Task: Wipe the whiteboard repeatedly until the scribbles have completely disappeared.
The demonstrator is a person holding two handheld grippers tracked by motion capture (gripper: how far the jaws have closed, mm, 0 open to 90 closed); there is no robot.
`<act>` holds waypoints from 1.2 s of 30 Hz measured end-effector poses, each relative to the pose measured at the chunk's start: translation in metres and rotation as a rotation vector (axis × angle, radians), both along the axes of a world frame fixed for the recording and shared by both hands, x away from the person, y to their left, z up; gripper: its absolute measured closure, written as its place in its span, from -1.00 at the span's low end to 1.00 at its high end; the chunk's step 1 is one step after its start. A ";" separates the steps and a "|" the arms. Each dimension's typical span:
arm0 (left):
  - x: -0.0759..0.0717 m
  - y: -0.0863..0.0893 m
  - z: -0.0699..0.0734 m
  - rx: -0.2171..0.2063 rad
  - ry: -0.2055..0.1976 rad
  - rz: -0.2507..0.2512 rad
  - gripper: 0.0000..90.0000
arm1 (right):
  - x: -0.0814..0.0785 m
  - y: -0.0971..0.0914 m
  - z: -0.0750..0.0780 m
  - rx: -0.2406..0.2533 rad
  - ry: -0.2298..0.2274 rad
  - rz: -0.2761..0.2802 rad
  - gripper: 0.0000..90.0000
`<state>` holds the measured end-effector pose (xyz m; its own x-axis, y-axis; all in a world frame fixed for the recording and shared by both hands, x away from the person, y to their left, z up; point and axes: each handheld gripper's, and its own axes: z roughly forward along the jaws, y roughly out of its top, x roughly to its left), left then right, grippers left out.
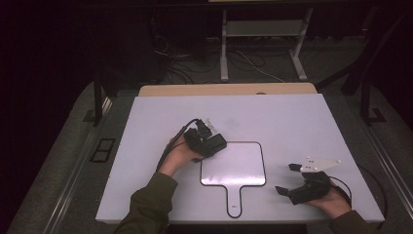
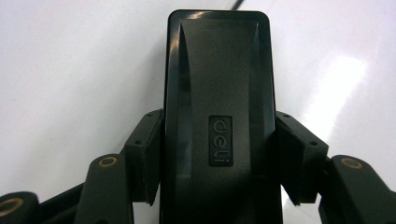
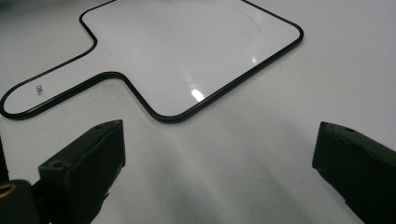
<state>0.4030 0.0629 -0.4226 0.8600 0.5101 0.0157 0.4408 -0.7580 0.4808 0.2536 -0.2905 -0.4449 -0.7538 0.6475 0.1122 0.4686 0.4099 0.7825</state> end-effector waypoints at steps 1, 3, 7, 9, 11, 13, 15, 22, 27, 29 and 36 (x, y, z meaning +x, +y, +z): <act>0.004 0.001 0.000 -0.005 0.004 0.007 -0.14 | 0.000 0.000 0.000 0.000 -0.001 0.003 -0.97; 0.010 0.000 0.000 -0.001 0.002 0.015 -0.14 | 0.000 0.001 0.000 0.000 -0.002 0.004 -0.97; 0.016 -0.002 0.000 -0.006 0.007 0.027 -0.14 | 0.000 0.000 0.000 0.005 -0.001 -0.002 -0.97; 0.013 -0.003 0.000 -0.002 -0.001 0.029 -0.14 | 0.000 -0.001 0.000 0.006 0.000 -0.003 -0.97; 0.010 -0.004 0.000 0.012 -0.008 0.016 -0.14 | 0.000 -0.001 0.000 0.006 -0.001 -0.001 -0.97; 0.005 -0.007 0.000 0.003 0.004 0.003 -0.14 | 0.000 0.000 0.000 0.002 -0.001 0.002 -0.97; 0.000 -0.008 0.000 0.003 0.004 -0.016 -0.14 | 0.000 0.000 0.000 0.003 -0.003 0.002 -0.97; 0.010 -0.002 -0.001 -0.024 0.006 0.017 -0.14 | 0.000 0.000 0.001 0.003 -0.003 0.001 -0.97; 0.015 0.002 -0.001 -0.025 0.003 0.032 -0.14 | 0.000 -0.002 0.001 0.004 -0.001 -0.001 -0.97; 0.013 0.000 -0.001 -0.011 -0.006 0.033 -0.14 | 0.000 -0.001 0.001 0.001 0.002 0.001 -0.97; 0.000 -0.010 0.001 0.025 -0.012 -0.028 -0.14 | 0.000 0.000 0.000 0.001 -0.004 0.003 -0.97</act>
<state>0.4030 0.0524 -0.4217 0.8733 0.4856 0.0388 0.4138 -0.7816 0.4668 0.2536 -0.2905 -0.4447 -0.7562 0.6450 0.1099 0.4643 0.4105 0.7848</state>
